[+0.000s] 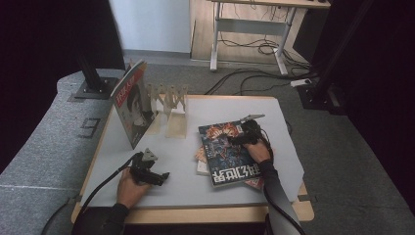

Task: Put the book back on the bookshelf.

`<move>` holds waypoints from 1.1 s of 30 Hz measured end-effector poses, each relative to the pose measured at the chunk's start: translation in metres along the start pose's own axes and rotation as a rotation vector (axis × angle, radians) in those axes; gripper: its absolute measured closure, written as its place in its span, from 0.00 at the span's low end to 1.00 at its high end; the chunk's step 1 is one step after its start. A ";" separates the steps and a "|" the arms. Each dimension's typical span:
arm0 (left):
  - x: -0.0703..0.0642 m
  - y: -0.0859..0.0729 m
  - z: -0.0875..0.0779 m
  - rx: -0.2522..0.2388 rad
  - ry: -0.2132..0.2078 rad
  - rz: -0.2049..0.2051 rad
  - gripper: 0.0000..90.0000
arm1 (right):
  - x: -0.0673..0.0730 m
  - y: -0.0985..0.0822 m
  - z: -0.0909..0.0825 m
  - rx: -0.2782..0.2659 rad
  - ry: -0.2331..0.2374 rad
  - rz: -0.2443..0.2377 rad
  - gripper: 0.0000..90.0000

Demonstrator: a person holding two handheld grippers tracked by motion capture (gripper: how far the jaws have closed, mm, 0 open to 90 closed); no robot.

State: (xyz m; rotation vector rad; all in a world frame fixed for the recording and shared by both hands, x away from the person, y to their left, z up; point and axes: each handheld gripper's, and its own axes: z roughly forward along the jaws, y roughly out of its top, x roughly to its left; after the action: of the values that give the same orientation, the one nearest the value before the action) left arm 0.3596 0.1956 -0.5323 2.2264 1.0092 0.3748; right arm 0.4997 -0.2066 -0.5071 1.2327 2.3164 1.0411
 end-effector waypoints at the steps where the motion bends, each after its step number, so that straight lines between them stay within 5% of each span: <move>1: 0.000 0.000 0.000 0.000 0.000 0.000 0.02 | 0.001 0.000 0.000 -0.001 -0.002 -0.001 0.03; 8: 0.000 0.000 0.000 0.000 0.001 0.000 0.02 | 0.016 0.001 0.002 -0.016 0.086 -0.035 0.06; 19: 0.000 0.000 0.000 0.000 0.001 0.000 0.02 | 0.041 -0.001 0.003 0.004 0.140 -0.084 0.07; 22: 0.000 0.000 0.000 0.000 0.001 0.000 0.02 | 0.038 -0.004 0.000 0.001 0.153 -0.059 0.07; 33: 0.000 0.000 0.000 0.000 0.001 0.000 0.02 | 0.030 -0.035 -0.041 -0.016 0.070 -0.049 0.08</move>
State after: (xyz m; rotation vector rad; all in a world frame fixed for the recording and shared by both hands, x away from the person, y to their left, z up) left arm 0.3595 0.1956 -0.5323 2.2270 1.0096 0.3762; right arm 0.4389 -0.2134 -0.5026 1.1451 2.3727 1.1003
